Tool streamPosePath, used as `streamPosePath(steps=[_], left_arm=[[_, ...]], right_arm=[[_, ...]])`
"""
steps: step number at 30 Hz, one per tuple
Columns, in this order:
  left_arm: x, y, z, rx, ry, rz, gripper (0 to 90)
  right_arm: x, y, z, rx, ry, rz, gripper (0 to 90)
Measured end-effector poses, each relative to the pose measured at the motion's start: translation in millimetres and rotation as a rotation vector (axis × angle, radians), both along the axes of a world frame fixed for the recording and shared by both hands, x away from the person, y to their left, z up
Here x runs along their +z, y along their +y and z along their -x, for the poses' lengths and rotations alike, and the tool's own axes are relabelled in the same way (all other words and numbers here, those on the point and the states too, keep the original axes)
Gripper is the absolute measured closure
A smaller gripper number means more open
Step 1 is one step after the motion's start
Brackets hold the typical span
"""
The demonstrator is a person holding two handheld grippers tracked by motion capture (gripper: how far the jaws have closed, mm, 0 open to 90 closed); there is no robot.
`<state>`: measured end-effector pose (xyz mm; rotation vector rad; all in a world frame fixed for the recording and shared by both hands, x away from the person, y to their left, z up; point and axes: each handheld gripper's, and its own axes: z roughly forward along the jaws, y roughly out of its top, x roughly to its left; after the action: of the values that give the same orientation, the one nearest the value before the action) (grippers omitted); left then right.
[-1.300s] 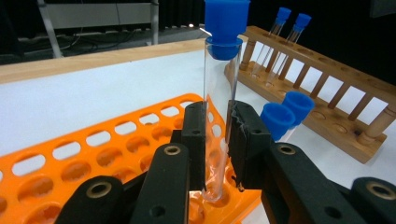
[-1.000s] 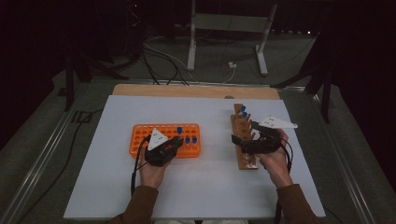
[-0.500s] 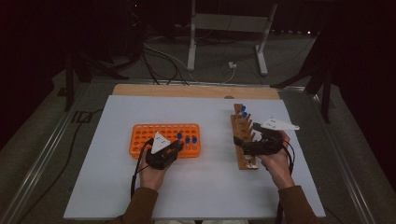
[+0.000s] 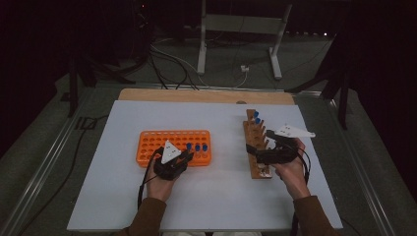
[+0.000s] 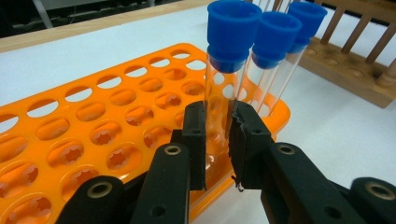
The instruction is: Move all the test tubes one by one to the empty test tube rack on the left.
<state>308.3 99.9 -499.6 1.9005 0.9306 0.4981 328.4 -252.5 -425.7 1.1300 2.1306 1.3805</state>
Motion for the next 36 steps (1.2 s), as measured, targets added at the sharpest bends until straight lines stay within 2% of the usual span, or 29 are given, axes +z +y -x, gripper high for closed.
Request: streamPosePath(steps=[9,16,18,22,27,30,34,36], left_arm=[[-2.3,-3.4,0.5,-0.008,-0.008,-0.038,78.6],[-1.9,-2.9,0.1,-0.002,0.005,-0.027,77.8],[-1.8,-0.9,-0.3,-0.002,0.014,-0.007,76.1],[3.0,6.5,0.3,0.016,0.011,0.018,61.1],[12.9,20.6,2.6,0.007,0.022,0.09,41.4],[17.8,29.8,3.9,0.009,0.02,0.136,35.8],[24.4,42.4,3.7,0.029,0.019,0.194,32.7],[27.5,47.7,4.5,0.032,0.014,0.205,32.6]], right_arm=[[-1.7,-2.3,-0.6,-0.001,0.006,0.001,0.0],[-1.5,-4.6,-1.5,-0.01,0.004,0.0,0.0],[-1.0,-4.6,-1.8,-0.012,0.003,0.002,0.0],[-0.3,-5.4,-2.9,-0.017,0.002,0.008,0.0],[0.6,-9.1,-6.7,-0.033,0.003,0.014,0.0],[2.2,-9.9,-9.0,-0.041,0.002,0.02,0.0],[4.0,-8.8,-13.3,-0.052,-0.001,0.03,0.0],[3.7,-8.6,-16.5,-0.055,0.002,0.034,0.0]])
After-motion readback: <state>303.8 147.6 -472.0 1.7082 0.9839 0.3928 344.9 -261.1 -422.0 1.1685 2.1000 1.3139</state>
